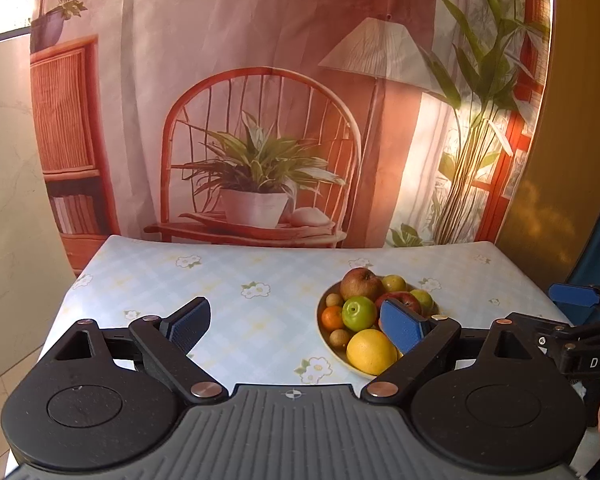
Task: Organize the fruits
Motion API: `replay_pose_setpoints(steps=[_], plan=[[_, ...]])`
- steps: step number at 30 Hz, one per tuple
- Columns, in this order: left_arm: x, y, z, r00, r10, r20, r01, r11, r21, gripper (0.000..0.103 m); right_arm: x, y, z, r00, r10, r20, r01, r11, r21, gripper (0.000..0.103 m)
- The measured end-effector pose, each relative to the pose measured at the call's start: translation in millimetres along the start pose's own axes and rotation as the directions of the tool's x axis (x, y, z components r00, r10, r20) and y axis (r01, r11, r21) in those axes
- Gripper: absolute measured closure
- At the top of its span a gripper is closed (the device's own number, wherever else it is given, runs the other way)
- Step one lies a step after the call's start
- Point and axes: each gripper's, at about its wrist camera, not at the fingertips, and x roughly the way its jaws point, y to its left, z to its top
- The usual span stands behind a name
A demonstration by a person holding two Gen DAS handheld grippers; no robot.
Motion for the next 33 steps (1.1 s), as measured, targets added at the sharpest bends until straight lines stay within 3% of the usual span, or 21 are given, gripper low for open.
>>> replay_pose_setpoints(steps=[4,12,33], plan=[[-30,4,1,1.0,-0.002,0.025,0.002,1.0,-0.013,0.009,-28,-1,4,1.0,0.018,0.011,-0.019,0.998,0.059,0.0],[-72,-13,0,0.993,0.05,0.106,-0.057,0.996,0.068,0.009,-61,8,6,0.999,-0.018,0.028,0.015,0.996,0.083,0.0],[-86,-22,-15,0.995,0.034,0.093,-0.039,0.998,0.057,0.009,-83,14,-1,0.999,-0.029,0.04,0.025,0.996,0.09,0.0]])
